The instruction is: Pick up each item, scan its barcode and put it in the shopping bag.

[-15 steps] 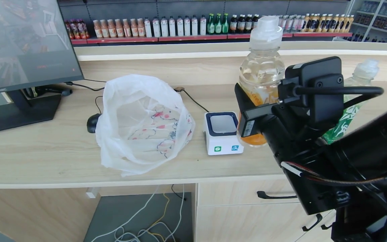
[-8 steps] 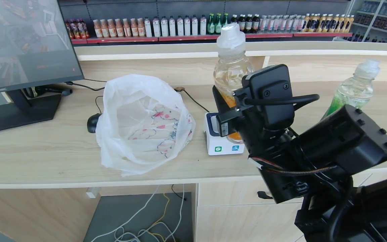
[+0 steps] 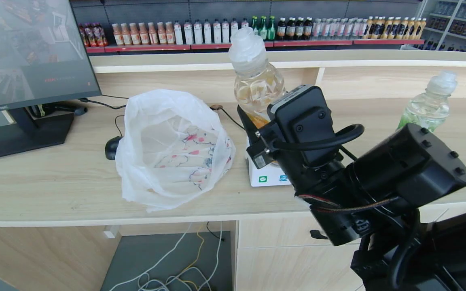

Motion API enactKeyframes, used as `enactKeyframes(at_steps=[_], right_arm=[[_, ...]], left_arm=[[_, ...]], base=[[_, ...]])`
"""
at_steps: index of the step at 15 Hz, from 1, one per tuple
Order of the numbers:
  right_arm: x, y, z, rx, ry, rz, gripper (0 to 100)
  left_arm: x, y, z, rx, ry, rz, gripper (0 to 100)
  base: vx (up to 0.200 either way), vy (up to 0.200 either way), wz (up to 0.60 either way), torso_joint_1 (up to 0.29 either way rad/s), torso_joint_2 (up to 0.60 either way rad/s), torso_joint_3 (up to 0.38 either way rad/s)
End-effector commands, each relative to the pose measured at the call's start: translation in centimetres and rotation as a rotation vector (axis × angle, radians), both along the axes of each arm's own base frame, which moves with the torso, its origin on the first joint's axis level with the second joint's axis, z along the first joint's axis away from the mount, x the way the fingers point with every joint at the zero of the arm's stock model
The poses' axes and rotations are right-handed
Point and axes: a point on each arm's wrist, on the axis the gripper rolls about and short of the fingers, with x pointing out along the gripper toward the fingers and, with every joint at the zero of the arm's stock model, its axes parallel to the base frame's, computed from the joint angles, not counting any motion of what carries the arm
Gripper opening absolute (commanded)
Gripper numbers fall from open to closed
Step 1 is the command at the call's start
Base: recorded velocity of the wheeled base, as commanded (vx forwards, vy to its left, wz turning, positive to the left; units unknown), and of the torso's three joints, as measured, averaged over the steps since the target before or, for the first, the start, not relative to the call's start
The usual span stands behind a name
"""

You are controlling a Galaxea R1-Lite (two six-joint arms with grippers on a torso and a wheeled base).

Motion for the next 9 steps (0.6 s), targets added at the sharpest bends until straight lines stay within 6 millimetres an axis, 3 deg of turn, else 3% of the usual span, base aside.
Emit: enactKeyframes(at_steps=[1, 6, 9], right_arm=[[0.9, -0.5, 0.1, -0.026, -0.012, 0.013, 0], [4.5, -1.3, 3.4, -0.139, -0.105, 0.178, 0], [5.3, -2.0, 3.9, -0.190, -0.150, 0.271, 0]], left_arm=[[0.0, 0.0, 0.0, 0.000, -0.001, 0.001, 100], [0.0, 0.0, 0.0, 0.000, -0.001, 0.001, 100], [0.0, 0.0, 0.0, 0.000, -0.001, 0.001, 100]], base=[[0.000, 0.000, 0.00, 0.000, 0.00, 0.000], [0.000, 0.000, 0.00, 0.000, 0.00, 0.000], [0.000, 0.000, 0.00, 0.000, 0.00, 0.000]])
